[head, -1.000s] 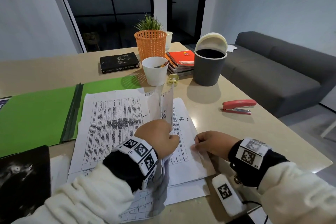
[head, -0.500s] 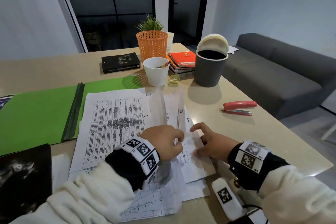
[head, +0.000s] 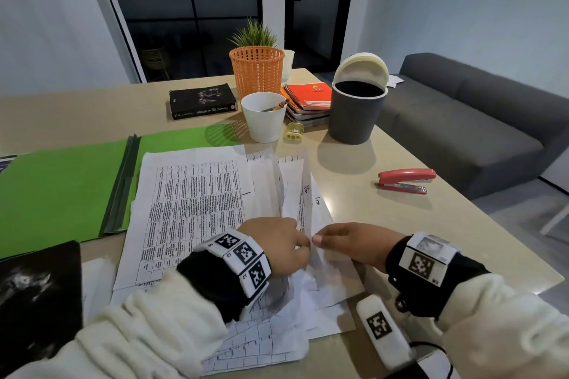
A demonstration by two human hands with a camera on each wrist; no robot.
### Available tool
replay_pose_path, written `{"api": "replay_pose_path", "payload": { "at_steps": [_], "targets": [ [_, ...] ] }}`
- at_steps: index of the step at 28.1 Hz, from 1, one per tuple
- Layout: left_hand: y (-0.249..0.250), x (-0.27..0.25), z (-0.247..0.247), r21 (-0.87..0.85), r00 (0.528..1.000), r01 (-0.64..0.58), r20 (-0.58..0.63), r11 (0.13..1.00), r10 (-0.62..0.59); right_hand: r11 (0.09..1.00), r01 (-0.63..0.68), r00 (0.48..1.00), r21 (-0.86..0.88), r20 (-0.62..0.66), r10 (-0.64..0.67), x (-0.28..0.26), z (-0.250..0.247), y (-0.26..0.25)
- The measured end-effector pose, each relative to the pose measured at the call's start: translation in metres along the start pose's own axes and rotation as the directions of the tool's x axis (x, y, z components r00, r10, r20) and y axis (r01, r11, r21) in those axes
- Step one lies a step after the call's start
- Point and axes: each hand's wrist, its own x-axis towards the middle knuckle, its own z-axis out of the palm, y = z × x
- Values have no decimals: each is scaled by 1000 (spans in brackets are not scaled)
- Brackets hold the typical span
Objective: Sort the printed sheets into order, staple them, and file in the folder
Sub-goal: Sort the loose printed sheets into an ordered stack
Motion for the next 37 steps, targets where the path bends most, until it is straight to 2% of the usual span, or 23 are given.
{"api": "replay_pose_path", "payload": {
  "at_steps": [6,12,19,26,31,37],
  "targets": [
    [0,-2,0,27,1000,-12,-7,1000,12,997,-9,1000,-76,-24,7,4,3,-2],
    [-1,-2,3,112,1000,-15,-15,994,17,997,-11,999,-81,-37,8,4,6,-1],
    [-1,-2,5,67,997,-79,20,995,78,998,5,1000,-65,-13,-6,5,4,-2],
    [-2,-1,8,107,994,-107,20,988,105,997,18,1000,-75,-15,-19,5,4,-2],
    [3,-2,5,82,982,-186,56,979,182,998,16,1000,-67,-11,-17,5,5,-2],
    [5,-1,5,83,975,-183,144,980,170,997,20,1000,-76,-2,-20,6,4,-2]
  ]
}}
